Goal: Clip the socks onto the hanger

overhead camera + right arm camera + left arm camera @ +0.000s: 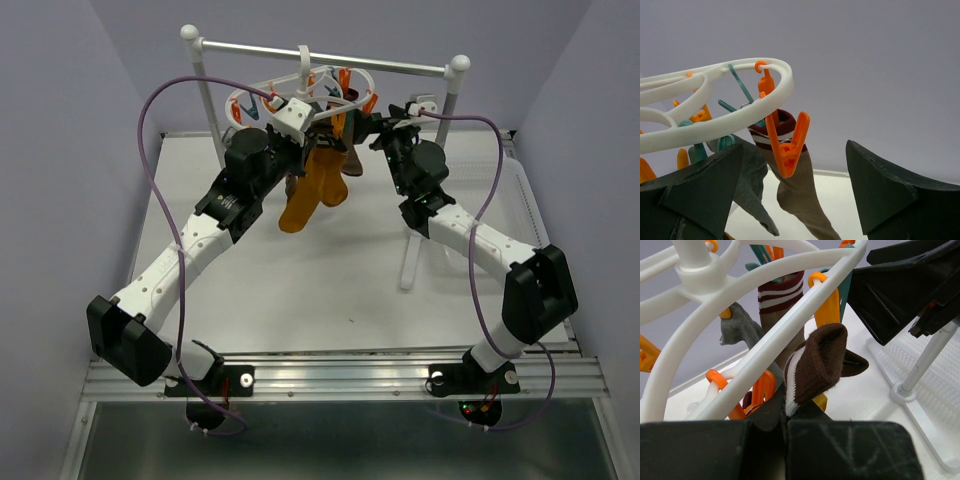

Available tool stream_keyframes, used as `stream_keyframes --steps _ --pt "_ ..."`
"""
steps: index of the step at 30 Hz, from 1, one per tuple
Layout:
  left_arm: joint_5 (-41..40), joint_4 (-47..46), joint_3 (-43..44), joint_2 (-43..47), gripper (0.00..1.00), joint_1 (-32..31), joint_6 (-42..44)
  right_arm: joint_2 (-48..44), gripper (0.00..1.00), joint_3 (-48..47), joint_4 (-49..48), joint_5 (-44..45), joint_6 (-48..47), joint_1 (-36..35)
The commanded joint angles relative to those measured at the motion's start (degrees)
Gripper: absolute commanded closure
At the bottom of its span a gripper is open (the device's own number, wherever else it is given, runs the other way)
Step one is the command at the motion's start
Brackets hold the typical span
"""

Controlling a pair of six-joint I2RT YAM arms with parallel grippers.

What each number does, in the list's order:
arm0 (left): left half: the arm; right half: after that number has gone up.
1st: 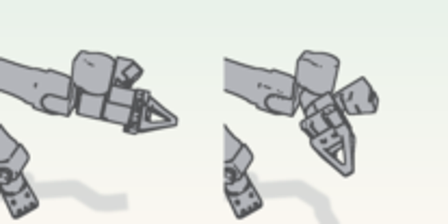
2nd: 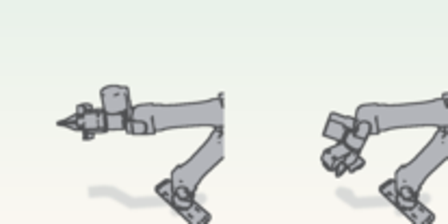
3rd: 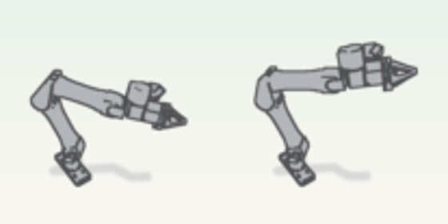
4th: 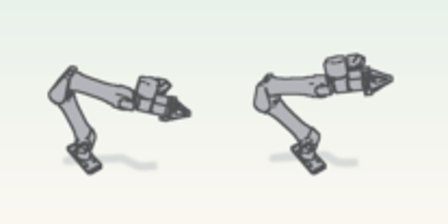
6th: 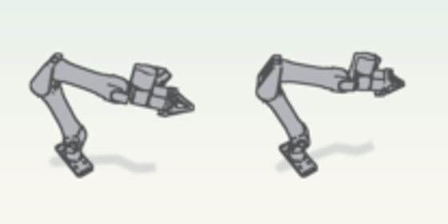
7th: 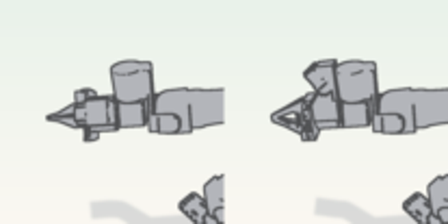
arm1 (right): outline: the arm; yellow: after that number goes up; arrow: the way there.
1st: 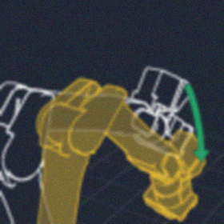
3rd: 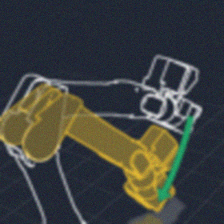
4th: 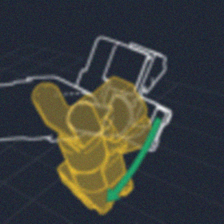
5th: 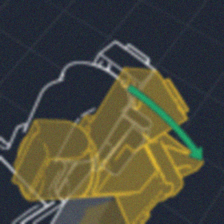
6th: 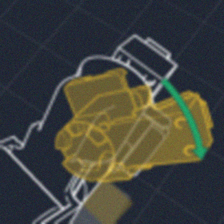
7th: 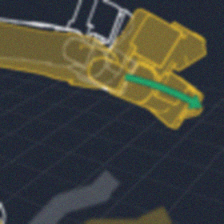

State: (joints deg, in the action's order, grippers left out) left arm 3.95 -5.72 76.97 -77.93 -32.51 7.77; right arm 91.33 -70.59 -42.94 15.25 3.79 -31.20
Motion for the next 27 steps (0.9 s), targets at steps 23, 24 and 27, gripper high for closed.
stream_keyframes --steps 23,24,27 --pt "-1.57 -3.25 3.01 1.29 1.00 0.52 1.02 -1.85 0.18 -1.75 -4.43 -1.45 6.23 -0.44" --pt "-1.49 -3.25 3.01 1.29 1.00 0.61 1.02 -2.03 0.18 -1.66 -4.52 -1.36 5.88 -0.44" --pt "-1.57 -3.25 2.92 1.20 1.00 0.61 1.02 -2.65 0.18 -1.13 -5.23 -1.36 5.35 -0.44"
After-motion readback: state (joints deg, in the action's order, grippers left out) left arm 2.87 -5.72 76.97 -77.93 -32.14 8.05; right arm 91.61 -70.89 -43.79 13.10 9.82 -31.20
